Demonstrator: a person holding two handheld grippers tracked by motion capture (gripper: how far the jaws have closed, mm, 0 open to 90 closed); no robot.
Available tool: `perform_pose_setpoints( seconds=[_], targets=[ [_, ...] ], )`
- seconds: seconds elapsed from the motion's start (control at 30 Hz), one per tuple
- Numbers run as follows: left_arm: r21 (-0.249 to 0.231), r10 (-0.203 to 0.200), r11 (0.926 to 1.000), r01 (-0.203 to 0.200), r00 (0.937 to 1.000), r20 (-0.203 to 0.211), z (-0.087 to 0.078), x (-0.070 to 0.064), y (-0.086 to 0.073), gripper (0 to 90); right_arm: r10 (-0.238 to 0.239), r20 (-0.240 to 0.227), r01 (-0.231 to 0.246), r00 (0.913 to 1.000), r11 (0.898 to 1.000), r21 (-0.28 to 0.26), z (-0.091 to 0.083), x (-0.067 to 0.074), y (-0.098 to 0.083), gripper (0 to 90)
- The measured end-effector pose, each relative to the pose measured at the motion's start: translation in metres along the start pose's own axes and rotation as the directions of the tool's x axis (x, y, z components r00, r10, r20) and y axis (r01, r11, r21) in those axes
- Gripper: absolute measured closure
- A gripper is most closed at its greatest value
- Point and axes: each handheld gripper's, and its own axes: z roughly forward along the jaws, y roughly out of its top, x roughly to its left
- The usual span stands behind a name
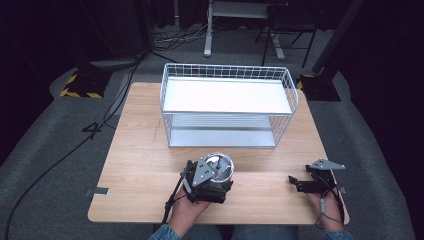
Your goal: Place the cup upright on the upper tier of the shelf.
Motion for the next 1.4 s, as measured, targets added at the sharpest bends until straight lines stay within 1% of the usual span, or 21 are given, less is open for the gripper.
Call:
perform_pose_setpoints(
  seconds=[0.03, 0.07, 0.2, 0.3, 0.43, 0.73, 0.77, 0.83, 0.87, 0.9, 0.93, 0.97, 1.07, 1.1, 1.13, 1.23, 1.3, 1.4],
  targets=[
    [0.000, 0.000, 1.0000, 0.000, 1.0000, 0.000, 0.000, 0.000, 0.000, 2.5, 0.000, 0.000, 0.000, 1.0000, 1.000, 0.000, 0.000, 0.000, 0.000, 12.0],
    [-0.024, 0.002, 0.9997, -0.002, 1.0000, 0.001, 0.002, 0.000, -0.001, 2.6, 0.000, 0.000, 0.000, 1.0000, 1.000, 0.000, 0.000, 0.000, 0.000, 12.1],
    [-0.037, 0.003, 0.9993, -0.003, 0.9999, 0.010, 0.003, 0.001, -0.002, 2.6, 0.000, 0.001, 0.000, 1.0000, 1.000, -0.001, 0.000, 0.000, 0.000, 12.3],
    [-0.040, 0.007, 0.9992, -0.006, 0.9999, 0.013, 0.003, 0.002, -0.002, 3.0, -0.001, 0.002, 0.001, 1.0000, 1.000, -0.002, 0.000, 0.000, 0.000, 12.7],
    [-0.039, 0.010, 0.9992, -0.010, 0.9999, 0.007, 0.003, 0.001, -0.002, 3.4, -0.001, 0.003, 0.001, 1.0000, 1.000, -0.002, 0.000, 0.000, 0.000, 13.1],
    [-0.036, 0.013, 0.9993, -0.013, 0.9998, 0.017, 0.001, 0.002, -0.002, 3.6, -0.003, 0.005, 0.003, 1.0000, 1.000, -0.004, 0.000, 0.000, 0.000, 13.5],
    [-0.035, 0.015, 0.9993, -0.014, 0.9995, 0.026, 0.001, 0.002, -0.002, 3.6, -0.003, 0.005, 0.003, 1.0000, 1.000, -0.004, 0.000, 0.000, 0.000, 13.6],
    [-0.035, 0.014, 0.9993, -0.013, 0.9994, 0.033, 0.000, 0.003, -0.002, 3.6, -0.003, 0.006, 0.003, 1.0000, 1.000, -0.006, 0.000, 0.000, 0.000, 14.0],
    [-0.037, 0.000, 0.9993, 0.002, 0.9988, 0.050, -0.002, 0.005, -0.002, 3.6, -0.005, 0.003, 0.005, 1.0000, 1.000, -0.008, 0.000, 0.001, 0.000, 14.8],
    [-0.037, 0.000, 0.9993, 0.002, 0.9988, 0.050, -0.002, 0.005, -0.002, 3.6, -0.006, 0.003, 0.006, 1.0000, 1.000, -0.007, -0.001, 0.001, 0.000, 14.8],
    [-0.038, -0.014, 0.9991, 0.017, 0.9980, 0.062, -0.003, 0.006, -0.002, 3.6, -0.006, 0.003, 0.006, 1.0000, 1.000, -0.007, -0.001, 0.001, 0.000, 14.8],
    [-0.041, -0.031, 0.9986, 0.034, 0.9969, 0.073, -0.005, 0.008, -0.001, 3.6, -0.006, 0.003, 0.007, 1.0000, 1.000, -0.008, -0.001, 0.001, 0.000, 14.8],
    [-0.052, -0.028, 0.9981, 0.032, 0.9968, 0.074, -0.010, 0.010, 0.001, 3.6, -0.009, 0.003, 0.009, 1.0000, 1.000, -0.007, -0.001, 0.001, 0.000, 14.8],
    [-0.065, -0.017, 0.9976, 0.022, 0.9974, 0.070, -0.016, 0.012, 0.005, 3.6, -0.009, 0.004, 0.009, 1.0000, 1.000, -0.007, -0.001, 0.001, 0.000, 14.8],
    [-0.065, -0.017, 0.9976, 0.022, 0.9974, 0.070, -0.016, 0.012, 0.005, 3.6, -0.009, 0.004, 0.009, 1.0000, 1.000, -0.007, -0.001, 0.001, 0.000, 14.8],
    [-0.090, -0.017, 0.9957, 0.024, 0.9966, 0.080, -0.024, 0.015, 0.014, 3.6, -0.024, 0.015, 0.024, 0.9996, 1.000, -0.014, -0.001, 0.002, 0.000, 15.1],
    [-0.093, -0.013, 0.9955, 0.021, 0.9967, 0.080, -0.026, 0.016, 0.017, 3.6, -0.021, 0.017, 0.021, 0.9996, 1.000, -0.014, -0.001, 0.003, 0.000, 15.1],
    [-0.106, -0.006, 0.9942, 0.014, 0.9969, 0.078, -0.032, 0.019, 0.026, 3.6, -0.019, 0.019, 0.019, 0.9996, 1.000, -0.013, 0.000, 0.003, 0.000, 15.0]
  ],
)
